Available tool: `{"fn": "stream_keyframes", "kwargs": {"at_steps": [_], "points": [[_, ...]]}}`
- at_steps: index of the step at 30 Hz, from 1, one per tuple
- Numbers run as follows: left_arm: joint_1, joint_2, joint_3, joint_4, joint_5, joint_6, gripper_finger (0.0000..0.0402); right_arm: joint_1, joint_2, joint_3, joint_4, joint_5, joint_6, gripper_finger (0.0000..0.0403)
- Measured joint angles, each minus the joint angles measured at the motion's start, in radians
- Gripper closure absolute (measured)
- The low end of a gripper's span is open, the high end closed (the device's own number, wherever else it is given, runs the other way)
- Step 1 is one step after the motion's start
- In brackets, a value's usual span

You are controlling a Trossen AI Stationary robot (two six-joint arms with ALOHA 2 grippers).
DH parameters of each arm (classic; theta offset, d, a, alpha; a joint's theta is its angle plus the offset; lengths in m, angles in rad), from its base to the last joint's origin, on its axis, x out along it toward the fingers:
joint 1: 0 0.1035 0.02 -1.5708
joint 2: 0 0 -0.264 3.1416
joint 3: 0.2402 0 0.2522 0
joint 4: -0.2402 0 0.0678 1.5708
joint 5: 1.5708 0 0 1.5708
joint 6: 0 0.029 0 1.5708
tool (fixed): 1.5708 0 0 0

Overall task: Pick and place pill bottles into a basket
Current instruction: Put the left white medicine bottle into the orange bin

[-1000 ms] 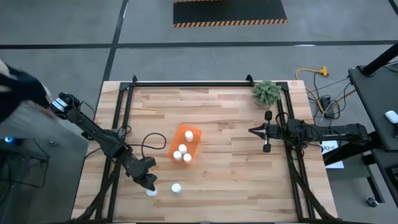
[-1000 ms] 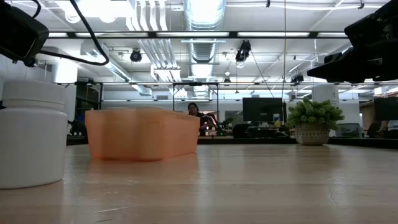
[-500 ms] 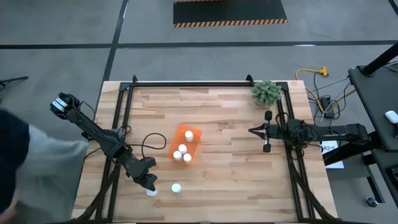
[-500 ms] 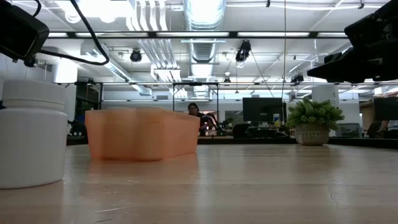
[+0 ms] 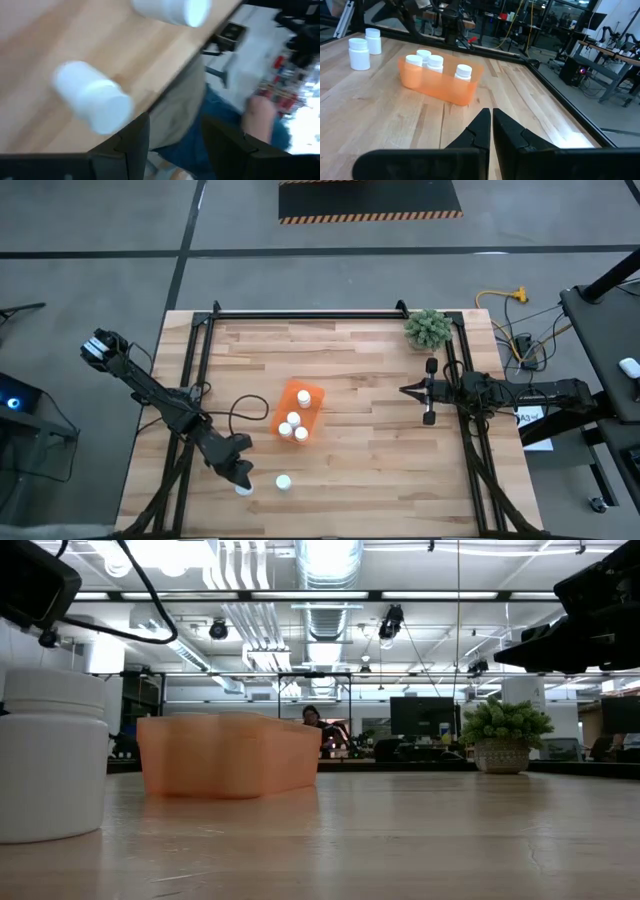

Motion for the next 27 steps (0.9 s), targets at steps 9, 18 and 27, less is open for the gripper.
{"fn": "stream_keyframes", "kwargs": {"at_steps": [9, 18, 27], "points": [[0.0, 0.0, -0.001, -0.017, 0.003, -0.096, 0.0239, 0.0, 0.0, 0.0, 0.0, 0.0, 0.0, 0.0394], [0.0, 0.0, -0.002, -0.027, 0.015, -0.098, 0.0116, 0.0, 0.0, 0.0, 0.0, 0.0, 0.0, 0.0394], [0.0, 0.0, -0.002, -0.025, 0.038, -0.098, 0.0032, 0.0, 0.0, 0.0, 0.0, 0.0, 0.0, 0.0394]]}}
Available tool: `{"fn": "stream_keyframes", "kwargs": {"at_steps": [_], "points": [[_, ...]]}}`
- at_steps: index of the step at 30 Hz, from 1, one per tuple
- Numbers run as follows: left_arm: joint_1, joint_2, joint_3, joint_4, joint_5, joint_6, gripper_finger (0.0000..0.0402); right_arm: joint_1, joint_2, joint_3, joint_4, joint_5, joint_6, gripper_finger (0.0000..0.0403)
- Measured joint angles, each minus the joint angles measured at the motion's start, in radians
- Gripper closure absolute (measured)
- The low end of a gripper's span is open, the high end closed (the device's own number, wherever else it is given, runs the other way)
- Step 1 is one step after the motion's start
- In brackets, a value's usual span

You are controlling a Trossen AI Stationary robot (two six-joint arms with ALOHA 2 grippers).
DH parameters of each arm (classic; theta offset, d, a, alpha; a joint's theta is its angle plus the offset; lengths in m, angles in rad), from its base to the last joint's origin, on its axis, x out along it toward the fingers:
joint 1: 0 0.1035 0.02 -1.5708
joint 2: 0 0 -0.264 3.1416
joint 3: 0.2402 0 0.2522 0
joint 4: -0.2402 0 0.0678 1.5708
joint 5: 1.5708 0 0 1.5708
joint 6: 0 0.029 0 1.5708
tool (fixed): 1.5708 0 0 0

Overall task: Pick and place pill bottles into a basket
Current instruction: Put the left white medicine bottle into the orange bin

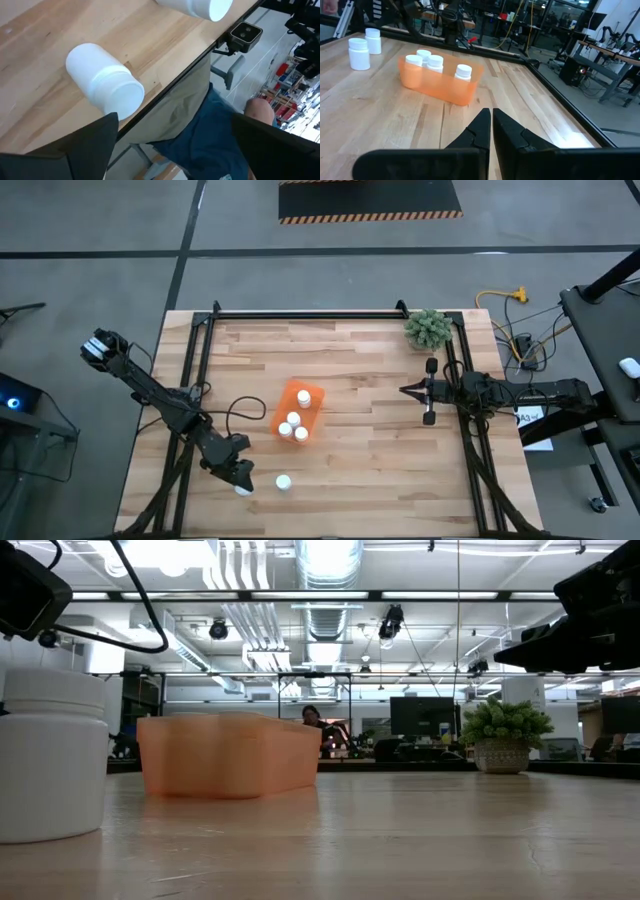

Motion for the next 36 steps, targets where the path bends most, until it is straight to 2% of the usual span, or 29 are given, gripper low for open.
{"fn": "stream_keyframes", "kwargs": {"at_steps": [18, 21, 25, 30, 33, 36], "points": [[0.005, 0.0, -0.005, -0.033, 0.007, 0.001, 0.003, 0.0, 0.0, 0.0, 0.0, 0.0, 0.0, 0.0394], [0.005, 0.0, -0.002, -0.053, -0.028, 0.0, 0.003, 0.0, 0.0, 0.0, 0.0, 0.0, 0.0, 0.0394], [0.002, 0.001, 0.095, -0.366, -0.056, -0.009, 0.003, 0.0, 0.0, 0.0, 0.0, 0.0, 0.0, 0.0394], [0.0, 0.049, 0.35, -0.745, -0.173, 0.077, 0.003, 0.0, 0.0, 0.0, 0.0, 0.0, 0.0, 0.0394], [-0.016, 0.138, 0.508, -0.897, -0.248, 0.116, 0.003, 0.0, 0.0, 0.0, 0.0, 0.0, 0.0, 0.0394], [-0.03, 0.266, 0.625, -1.033, -0.281, 0.169, 0.003, 0.0, 0.0, 0.0, 0.0, 0.0, 0.0, 0.0394]]}}
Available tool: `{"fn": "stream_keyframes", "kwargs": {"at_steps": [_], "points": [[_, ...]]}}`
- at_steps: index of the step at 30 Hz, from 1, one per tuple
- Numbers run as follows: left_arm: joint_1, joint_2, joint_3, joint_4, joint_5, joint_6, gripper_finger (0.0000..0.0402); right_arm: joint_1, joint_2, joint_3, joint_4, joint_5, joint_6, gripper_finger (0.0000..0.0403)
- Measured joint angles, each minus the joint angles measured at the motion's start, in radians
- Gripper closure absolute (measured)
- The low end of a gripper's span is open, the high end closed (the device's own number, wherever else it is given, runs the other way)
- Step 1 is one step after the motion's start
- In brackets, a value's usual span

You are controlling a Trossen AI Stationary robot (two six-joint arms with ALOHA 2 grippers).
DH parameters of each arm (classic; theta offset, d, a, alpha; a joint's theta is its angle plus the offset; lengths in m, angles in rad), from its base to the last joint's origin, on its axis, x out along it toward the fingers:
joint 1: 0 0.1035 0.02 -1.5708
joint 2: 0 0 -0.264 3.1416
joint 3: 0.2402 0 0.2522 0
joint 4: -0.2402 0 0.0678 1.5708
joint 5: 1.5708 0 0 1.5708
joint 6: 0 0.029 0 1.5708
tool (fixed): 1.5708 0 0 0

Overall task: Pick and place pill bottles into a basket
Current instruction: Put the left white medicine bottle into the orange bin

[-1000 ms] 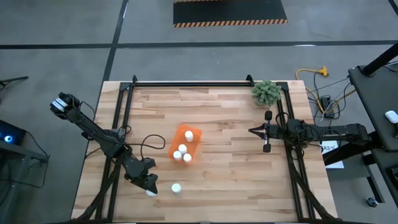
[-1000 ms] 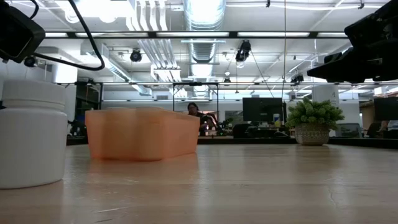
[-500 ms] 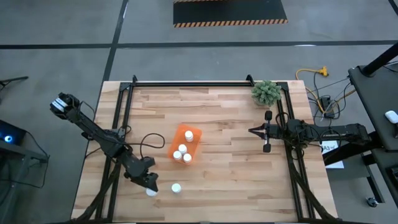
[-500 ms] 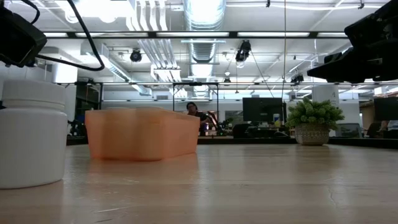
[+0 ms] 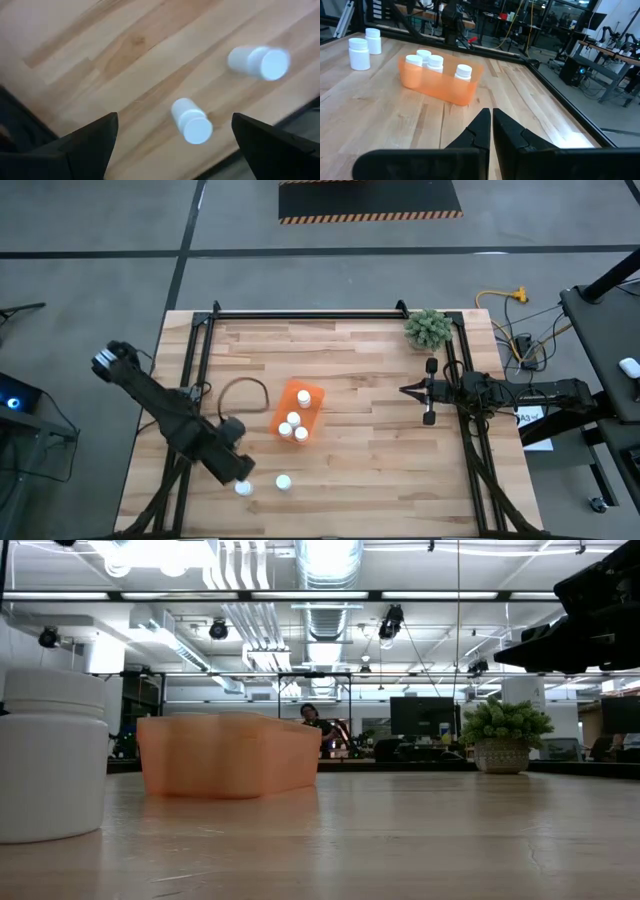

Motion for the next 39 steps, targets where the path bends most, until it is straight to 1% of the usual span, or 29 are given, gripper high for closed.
{"fn": "stream_keyframes", "kwargs": {"at_steps": [5, 8, 11, 13, 16, 19, 26, 39], "points": [[-0.017, 0.191, 0.154, -0.124, -0.001, 0.142, 0.003, 0.0, 0.0, 0.0, 0.0, 0.0, 0.0, 0.0394], [-0.033, 0.257, 0.215, -0.132, -0.002, 0.232, 0.003, 0.0, 0.0, 0.0, 0.0, 0.0, 0.0, 0.0394], [-0.058, 0.292, 0.254, -0.133, -0.029, 0.291, 0.003, 0.0, 0.0, 0.0, 0.0, 0.0, 0.0, 0.0394], [-0.076, 0.299, 0.258, -0.134, -0.025, 0.336, 0.003, 0.0, 0.0, 0.0, 0.0, 0.0, 0.0, 0.0394], [-0.102, 0.303, 0.248, -0.132, 0.01, 0.373, 0.003, 0.0, 0.0, 0.0, 0.0, 0.0, 0.0, 0.0394], [-0.117, 0.304, 0.231, -0.107, 0.019, 0.334, 0.003, 0.0, 0.0, 0.0, 0.0, 0.0, 0.0, 0.0394], [-0.115, 0.302, 0.201, 0.013, 0.023, 0.335, 0.003, 0.0, 0.0, 0.0, 0.0, 0.0, 0.0, 0.0394], [-0.118, 0.306, 0.178, 0.025, 0.021, 0.361, 0.003, 0.0, 0.0, 0.0, 0.0, 0.0, 0.0, 0.0394]]}}
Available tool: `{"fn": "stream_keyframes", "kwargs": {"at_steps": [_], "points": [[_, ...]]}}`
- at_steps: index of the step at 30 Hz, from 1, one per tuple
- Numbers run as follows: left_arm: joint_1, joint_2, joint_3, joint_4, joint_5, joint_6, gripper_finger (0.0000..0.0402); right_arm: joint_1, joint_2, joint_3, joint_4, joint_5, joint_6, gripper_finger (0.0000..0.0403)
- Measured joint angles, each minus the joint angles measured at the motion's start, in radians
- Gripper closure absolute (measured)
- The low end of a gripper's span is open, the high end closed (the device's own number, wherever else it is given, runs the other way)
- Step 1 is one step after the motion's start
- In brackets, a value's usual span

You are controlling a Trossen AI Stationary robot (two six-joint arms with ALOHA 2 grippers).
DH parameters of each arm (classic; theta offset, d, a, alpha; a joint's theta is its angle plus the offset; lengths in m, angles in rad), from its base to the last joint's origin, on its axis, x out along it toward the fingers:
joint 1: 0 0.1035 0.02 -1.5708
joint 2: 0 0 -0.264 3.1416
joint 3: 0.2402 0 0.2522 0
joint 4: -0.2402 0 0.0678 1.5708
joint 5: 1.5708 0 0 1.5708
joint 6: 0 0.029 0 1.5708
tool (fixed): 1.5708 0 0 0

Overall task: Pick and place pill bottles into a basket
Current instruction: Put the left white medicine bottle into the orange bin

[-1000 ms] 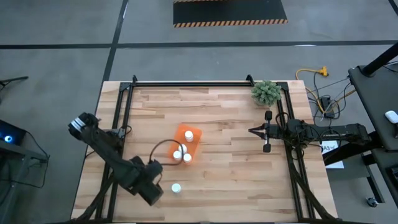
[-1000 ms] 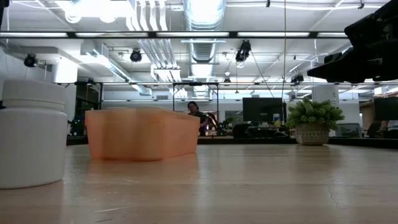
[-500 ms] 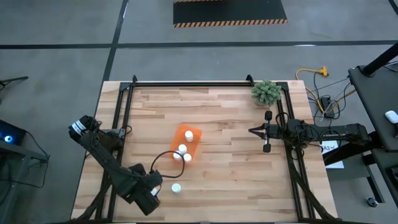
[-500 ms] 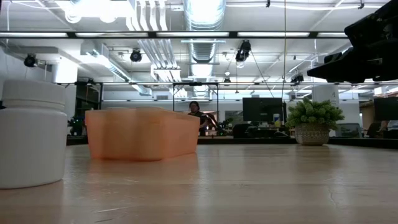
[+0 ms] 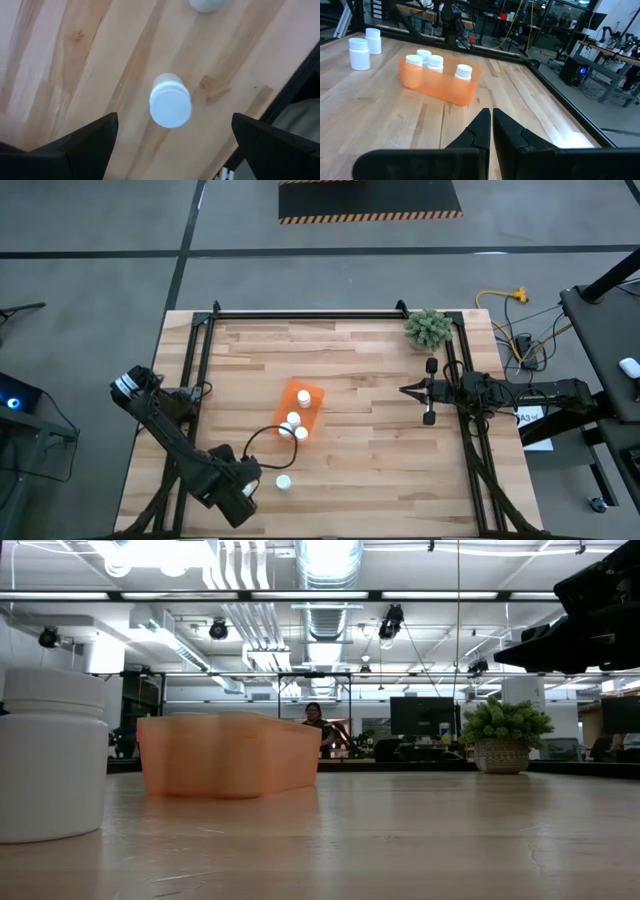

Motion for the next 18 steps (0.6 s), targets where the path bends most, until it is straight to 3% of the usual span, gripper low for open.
{"fn": "stream_keyframes", "kwargs": {"at_steps": [18], "points": [[-0.005, 0.007, -0.14, 0.14, 0.032, -0.005, 0.003, 0.0, 0.0, 0.0, 0.0, 0.0, 0.0, 0.0394]]}}
